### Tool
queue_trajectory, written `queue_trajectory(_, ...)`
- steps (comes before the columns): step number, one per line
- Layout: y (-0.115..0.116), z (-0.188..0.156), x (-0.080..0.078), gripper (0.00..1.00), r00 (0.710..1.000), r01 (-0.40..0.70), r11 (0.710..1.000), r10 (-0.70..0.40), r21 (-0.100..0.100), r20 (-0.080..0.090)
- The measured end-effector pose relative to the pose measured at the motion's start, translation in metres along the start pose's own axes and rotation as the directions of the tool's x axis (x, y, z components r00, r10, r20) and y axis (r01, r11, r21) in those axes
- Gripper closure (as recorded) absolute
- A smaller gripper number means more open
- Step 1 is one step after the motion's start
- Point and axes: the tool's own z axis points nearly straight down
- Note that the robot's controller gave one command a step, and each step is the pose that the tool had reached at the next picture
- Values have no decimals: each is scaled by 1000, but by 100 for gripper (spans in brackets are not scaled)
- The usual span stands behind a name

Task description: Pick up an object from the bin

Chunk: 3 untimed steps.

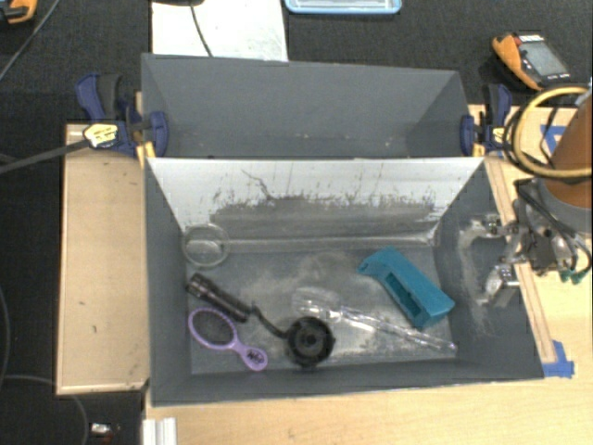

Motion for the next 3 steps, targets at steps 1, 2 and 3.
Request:
queue_trajectory(1, 1, -4, -2, 0, 1000, 6, 1000, -6, 2, 8)
queue_trajectory(2, 13, 85, -33, 0, 997, -75, 997, 75, 0, 7)
queue_trajectory(3, 42, 82, -74, 0, 993, -119, 993, 119, 0, 22)
